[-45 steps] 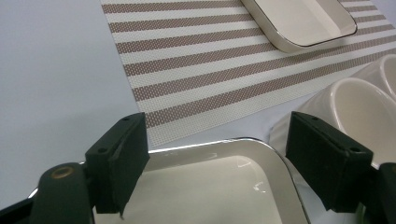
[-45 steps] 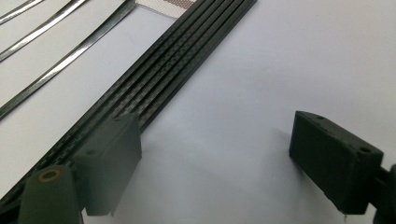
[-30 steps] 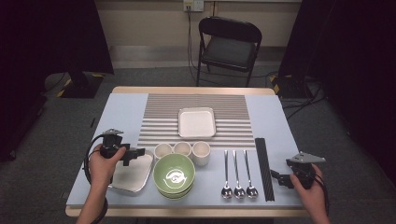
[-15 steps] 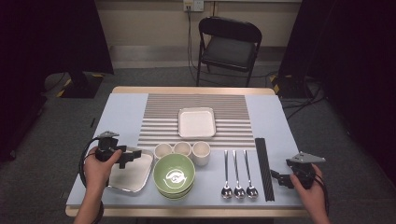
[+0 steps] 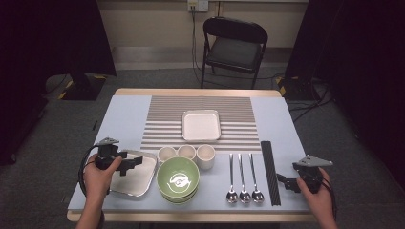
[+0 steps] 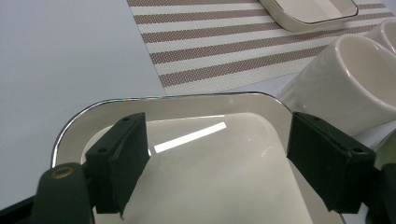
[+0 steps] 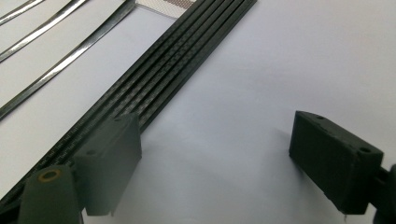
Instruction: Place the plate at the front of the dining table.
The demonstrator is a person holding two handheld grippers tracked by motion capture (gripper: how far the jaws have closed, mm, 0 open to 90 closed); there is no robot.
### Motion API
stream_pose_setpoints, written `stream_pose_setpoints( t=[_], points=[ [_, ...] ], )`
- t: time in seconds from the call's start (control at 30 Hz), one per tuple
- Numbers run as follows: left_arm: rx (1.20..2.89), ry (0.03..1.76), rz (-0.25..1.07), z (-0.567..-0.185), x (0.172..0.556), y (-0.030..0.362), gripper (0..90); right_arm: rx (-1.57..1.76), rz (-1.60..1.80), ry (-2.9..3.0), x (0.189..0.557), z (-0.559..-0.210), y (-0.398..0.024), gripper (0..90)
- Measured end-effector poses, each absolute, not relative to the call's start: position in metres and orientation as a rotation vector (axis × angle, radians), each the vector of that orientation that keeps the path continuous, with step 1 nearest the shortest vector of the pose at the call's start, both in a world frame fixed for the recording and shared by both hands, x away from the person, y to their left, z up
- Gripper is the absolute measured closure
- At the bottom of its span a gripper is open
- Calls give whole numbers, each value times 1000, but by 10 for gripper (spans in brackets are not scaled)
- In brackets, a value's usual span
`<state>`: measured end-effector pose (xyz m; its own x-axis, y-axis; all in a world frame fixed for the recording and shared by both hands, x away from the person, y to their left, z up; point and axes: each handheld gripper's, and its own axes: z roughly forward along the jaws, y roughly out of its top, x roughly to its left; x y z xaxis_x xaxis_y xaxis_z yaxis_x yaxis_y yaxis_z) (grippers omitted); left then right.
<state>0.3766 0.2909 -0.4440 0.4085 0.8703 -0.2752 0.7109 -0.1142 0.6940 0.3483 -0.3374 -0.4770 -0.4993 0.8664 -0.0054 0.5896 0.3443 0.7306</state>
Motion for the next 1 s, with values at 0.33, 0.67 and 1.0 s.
stream_pose_setpoints(
  t=[0.33,0.67,1.0],
  points=[
    [1880,1338,259,-444,368,290,201,1280,959,2221,348,-477,-337,161],
    [1890,1325,263,-442,366,292,199,1280,954,2232,349,-476,-338,159],
    [1892,1321,275,-440,367,291,198,1351,958,2253,351,-461,-344,140]
  ],
)
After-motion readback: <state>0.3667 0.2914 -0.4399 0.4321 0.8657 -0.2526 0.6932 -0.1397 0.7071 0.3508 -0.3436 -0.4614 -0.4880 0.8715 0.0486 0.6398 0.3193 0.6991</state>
